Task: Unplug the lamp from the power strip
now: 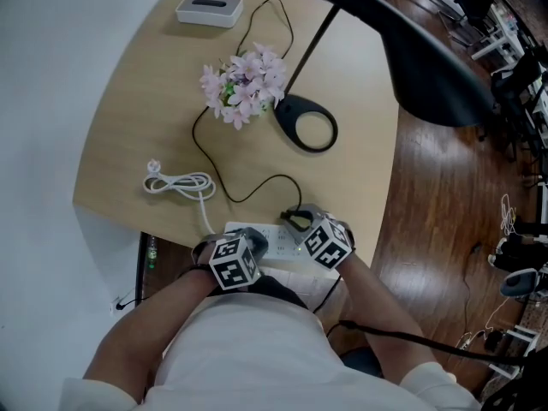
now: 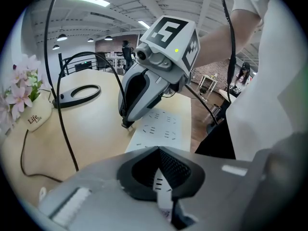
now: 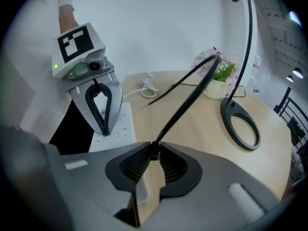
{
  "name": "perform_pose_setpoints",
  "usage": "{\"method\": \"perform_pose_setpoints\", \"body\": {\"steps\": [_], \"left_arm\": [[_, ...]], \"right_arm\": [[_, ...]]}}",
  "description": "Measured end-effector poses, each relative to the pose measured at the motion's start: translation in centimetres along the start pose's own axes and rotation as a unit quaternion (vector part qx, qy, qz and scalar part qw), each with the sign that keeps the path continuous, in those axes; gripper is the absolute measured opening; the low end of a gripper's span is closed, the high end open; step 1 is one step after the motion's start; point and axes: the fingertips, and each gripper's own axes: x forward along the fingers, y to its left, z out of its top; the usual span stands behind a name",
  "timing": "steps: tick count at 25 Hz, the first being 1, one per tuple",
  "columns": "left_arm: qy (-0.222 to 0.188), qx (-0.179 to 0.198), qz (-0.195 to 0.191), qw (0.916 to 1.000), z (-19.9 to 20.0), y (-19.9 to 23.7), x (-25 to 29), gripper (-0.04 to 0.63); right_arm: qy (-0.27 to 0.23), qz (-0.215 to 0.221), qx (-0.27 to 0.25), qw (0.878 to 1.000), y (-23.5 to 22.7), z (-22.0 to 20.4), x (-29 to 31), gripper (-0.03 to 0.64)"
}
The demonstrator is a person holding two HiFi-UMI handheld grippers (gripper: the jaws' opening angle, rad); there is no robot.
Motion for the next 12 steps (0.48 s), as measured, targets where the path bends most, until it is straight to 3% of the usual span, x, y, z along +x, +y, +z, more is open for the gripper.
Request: {"method": "perform_pose_setpoints", "body": {"steps": [6,12], "left_arm": [[-0.037,-0.038,0.024,0.9983,0.9,0.4,-1.5,0.002],[-0.087,-0.086,0.048,0.9913,1.7,-1.5,-4.8,0.002]], "right_arm": [[0.008,-0.03,0.028,0.999,-0.7,-0.7,-0.5,0.087],[0.0,-0.051,0.057,0.997,-0.7,-1.5,-2.2,0.114]]}}
